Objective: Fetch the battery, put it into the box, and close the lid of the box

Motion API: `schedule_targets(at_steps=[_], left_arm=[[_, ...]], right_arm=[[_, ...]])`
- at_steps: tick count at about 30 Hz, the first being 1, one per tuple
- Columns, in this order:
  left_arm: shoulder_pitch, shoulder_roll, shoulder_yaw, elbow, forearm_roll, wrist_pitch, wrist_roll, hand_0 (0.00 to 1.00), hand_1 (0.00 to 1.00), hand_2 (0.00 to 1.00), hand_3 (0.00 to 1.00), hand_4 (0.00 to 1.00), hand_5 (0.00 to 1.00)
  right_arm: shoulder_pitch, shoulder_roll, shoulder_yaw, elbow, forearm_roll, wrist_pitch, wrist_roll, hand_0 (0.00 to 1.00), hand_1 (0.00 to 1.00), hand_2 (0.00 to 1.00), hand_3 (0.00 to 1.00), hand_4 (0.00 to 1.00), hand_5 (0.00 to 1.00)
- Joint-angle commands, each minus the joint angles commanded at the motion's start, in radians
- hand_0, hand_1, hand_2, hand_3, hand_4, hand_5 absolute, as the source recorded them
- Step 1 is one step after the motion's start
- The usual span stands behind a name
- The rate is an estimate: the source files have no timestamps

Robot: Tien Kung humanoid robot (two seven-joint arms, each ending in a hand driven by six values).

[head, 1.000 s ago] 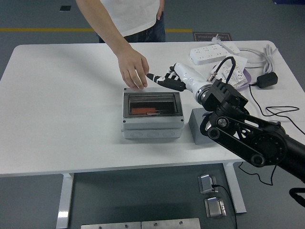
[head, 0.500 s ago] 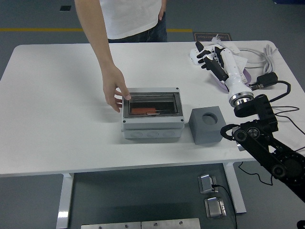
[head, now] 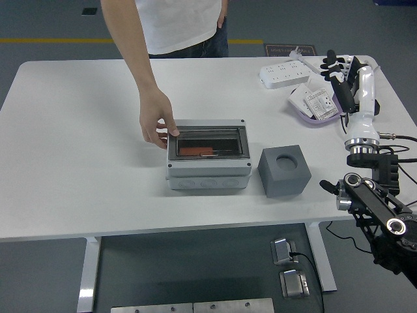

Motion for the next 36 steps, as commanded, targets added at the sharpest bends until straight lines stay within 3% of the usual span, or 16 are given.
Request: schedule_targets(at_steps=[3,5,10,11,12,17,18,22,29,36], left_arm=[[0.001,0.000,0.000,0.000,-0.001,0.000,0.000,0.634,0.707,0.627,0.600,0.595,0.456],[0.001,0.000,0.000,0.000,-0.002,0.001,0.000,0.634,0.707,0.627,0.600,0.595,0.456],[0.003,-0.001,-0.001,0.000,-0.006,0.002,0.000,0.634,0.707,0.627,0.600,0.595,0.455],[0.003,-0.001,0.000,0.000,-0.007,0.002,0.000,0.634,0.707,0.627,0.600,0.595,0.455],[0.003,-0.002,0.000,0.000,-0.007,0.002,0.000,0.634,0.707,0.627,0.601,0.595,0.454],[0.005,-0.001,-0.002,0.000,-0.007,0.003,0.000,0.634,0.707,0.627,0.601,0.595,0.454],[0.005,-0.001,-0.003,0.000,-0.006,0.003,0.000,0.634,0.707,0.627,0.601,0.596,0.454],[0.005,-0.002,-0.002,0.000,-0.007,0.003,0.000,0.634,0.707,0.627,0.601,0.596,0.454],[0.005,-0.002,-0.002,0.000,-0.008,0.003,0.001,0.634,0.707,0.626,0.600,0.596,0.453],[0.006,-0.002,-0.001,0.000,-0.011,0.001,0.002,0.634,0.707,0.627,0.600,0.596,0.453]], right_arm=[[-0.004,-0.008,0.010,-0.004,0.117,0.053,0.092,0.605,0.564,0.599,0.584,0.774,0.709],[-0.009,-0.016,0.017,0.005,0.194,0.095,0.116,0.605,0.564,0.599,0.584,0.774,0.709],[-0.024,-0.042,0.045,0.027,0.316,0.200,0.010,0.619,0.586,0.604,0.594,0.781,0.715],[-0.028,-0.048,0.054,0.032,0.313,0.226,-0.022,0.619,0.586,0.604,0.594,0.781,0.715],[-0.031,-0.051,0.061,0.035,0.306,0.246,-0.047,0.685,0.648,0.664,0.636,0.785,0.721],[-0.044,-0.060,0.094,0.049,0.232,0.340,-0.181,0.685,0.648,0.664,0.636,0.785,0.721],[-0.045,-0.060,0.099,0.051,0.220,0.350,-0.205,0.720,0.680,0.700,0.676,0.791,0.723],[-0.046,-0.062,0.116,0.054,0.192,0.378,-0.278,0.720,0.680,0.700,0.676,0.791,0.723],[-0.048,-0.071,0.143,0.057,0.158,0.412,-0.342,0.737,0.699,0.712,0.668,0.796,0.730],[-0.049,-0.070,0.150,0.058,0.137,0.367,-0.316,0.735,0.691,0.701,0.643,0.808,0.737]])
